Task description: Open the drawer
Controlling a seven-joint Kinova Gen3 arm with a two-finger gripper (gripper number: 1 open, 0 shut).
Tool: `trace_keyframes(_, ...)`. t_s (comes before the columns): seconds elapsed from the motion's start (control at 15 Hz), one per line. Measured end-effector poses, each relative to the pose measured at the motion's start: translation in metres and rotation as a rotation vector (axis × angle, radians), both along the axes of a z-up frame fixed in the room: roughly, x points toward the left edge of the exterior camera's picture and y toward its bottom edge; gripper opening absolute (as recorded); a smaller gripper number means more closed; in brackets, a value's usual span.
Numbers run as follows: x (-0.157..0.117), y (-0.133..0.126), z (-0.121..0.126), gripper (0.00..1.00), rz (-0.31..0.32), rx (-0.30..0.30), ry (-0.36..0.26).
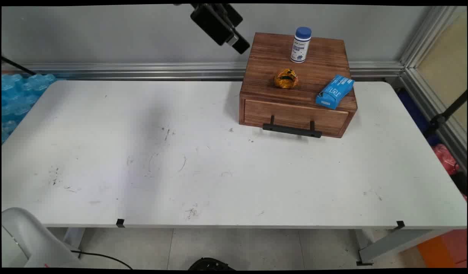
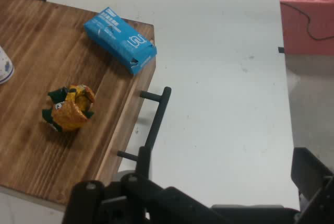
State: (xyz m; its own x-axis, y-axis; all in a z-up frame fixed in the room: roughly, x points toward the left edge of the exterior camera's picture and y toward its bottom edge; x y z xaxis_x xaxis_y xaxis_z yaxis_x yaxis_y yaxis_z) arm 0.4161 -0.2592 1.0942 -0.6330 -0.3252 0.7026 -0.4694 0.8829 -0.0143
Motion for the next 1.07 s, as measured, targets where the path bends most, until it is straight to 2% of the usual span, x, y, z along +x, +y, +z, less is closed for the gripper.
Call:
trace_keyframes(0.33,-0.010,-0.010,-0.018,1.00,-0.044,-0.020,-0.049)
trace_keyframes(0.6,-0.022,-0.021,-0.034,1.00,-0.057,-0.033,-0.090)
trace_keyframes(1.07,-0.063,-0.049,-0.080,1.00,-0.073,-0.040,-0.163)
